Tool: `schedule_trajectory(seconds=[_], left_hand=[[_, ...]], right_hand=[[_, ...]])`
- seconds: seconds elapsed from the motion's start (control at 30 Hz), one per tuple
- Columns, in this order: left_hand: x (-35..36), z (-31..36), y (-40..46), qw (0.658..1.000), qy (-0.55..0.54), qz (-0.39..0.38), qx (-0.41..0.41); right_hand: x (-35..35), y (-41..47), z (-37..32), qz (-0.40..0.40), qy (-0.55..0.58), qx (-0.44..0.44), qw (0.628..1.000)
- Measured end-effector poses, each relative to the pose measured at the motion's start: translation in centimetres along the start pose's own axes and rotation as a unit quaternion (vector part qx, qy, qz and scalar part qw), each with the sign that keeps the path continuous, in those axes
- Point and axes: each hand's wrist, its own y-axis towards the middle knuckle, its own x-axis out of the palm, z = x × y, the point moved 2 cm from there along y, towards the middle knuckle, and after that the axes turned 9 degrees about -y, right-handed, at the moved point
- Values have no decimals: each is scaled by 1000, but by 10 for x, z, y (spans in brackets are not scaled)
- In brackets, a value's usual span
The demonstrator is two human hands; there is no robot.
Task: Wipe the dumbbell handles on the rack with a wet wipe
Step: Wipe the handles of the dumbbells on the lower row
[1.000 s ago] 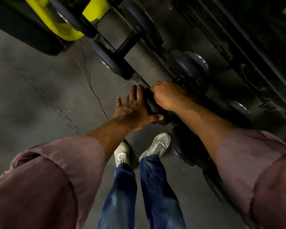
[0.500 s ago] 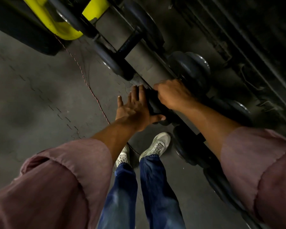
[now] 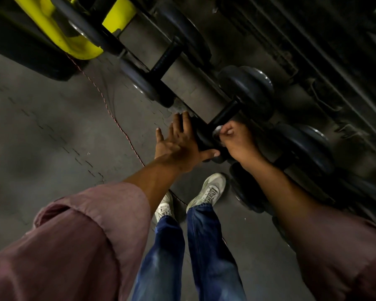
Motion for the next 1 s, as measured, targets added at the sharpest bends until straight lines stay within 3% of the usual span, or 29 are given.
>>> schedule_trajectory(seconds=[0.17, 0.23, 0.37, 0.43, 0.5, 0.7, 1.0], left_hand=[[1, 0, -1, 1000, -7, 10, 9], [0, 0, -2, 1000, -7, 10, 9], [-3, 1, -2, 1000, -8, -6, 13], [-2, 0, -2, 1000, -3, -6, 15], [-2, -1, -1, 1000, 3, -3, 20], [-1, -1, -1, 999, 7, 15, 30], [-2, -3, -1, 999, -1, 20, 40]], right_hand=[[10, 2, 0, 25, 253, 157, 954], [6, 1, -7, 41, 368, 165, 914], [-6, 14, -17, 93, 567, 183, 797], [-8, 18, -19, 97, 587, 189, 781], [-5, 15, -18, 82, 557, 196, 803], [7, -3, -13, -40, 294, 195, 935], [0, -21, -13, 4, 144, 147, 979]])
